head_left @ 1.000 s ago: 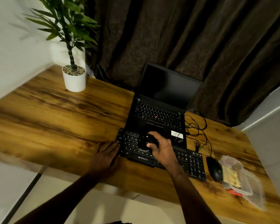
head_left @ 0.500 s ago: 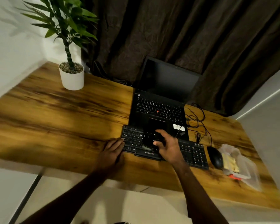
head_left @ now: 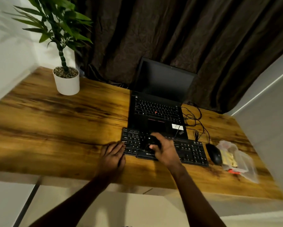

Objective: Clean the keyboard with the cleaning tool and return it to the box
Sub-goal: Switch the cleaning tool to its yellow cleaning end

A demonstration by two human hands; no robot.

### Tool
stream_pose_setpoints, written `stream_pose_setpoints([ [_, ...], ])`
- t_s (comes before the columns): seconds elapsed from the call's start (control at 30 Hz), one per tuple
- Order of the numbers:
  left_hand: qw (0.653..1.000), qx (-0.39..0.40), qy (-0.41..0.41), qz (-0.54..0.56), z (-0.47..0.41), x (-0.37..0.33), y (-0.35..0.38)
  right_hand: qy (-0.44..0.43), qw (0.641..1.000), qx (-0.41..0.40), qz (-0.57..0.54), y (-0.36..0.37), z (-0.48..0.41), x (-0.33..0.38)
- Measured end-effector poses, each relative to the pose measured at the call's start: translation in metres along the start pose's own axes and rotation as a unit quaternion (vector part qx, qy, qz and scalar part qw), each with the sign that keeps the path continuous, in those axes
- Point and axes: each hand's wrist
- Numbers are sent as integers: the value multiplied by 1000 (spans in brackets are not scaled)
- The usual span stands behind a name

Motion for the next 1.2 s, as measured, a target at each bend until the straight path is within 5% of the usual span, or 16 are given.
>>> stream_pose_setpoints([
  [0.3, 1000, -1, -7, 12, 1, 2, 2, 3, 975, -105, -198, 21, -10, 3],
  [0.53, 986, -71, -37, 143, -37, -63, -4, 49, 871, -176, -456, 1, -4, -23],
  [0.67, 895, 13, -194, 400, -63, -121, -2, 62, 793, -175, -580, -14, 2, -32],
  [0.83, 816, 56, -210, 535, -102, -169, 3, 41, 718, -116, -685, -28, 18, -56],
  [0.9, 808, 52, -222, 544, -113, -182, 12, 39, 727, -102, -678, -36, 23, -71],
  [1.03, 827, 63, -201, 521, -130, -206, 28, 23, 808, -87, -582, -56, 32, -100],
  [1.2, 883, 101, -140, 436, -145, -238, 46, 58, 803, -131, -578, -84, 41, -120],
])
Point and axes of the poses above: each hand's wrist, its own z-axis away from the middle knuckle, its own y-axis out of the palm, x = y × z, and after that the axes turned 8 degrees about x, right-handed
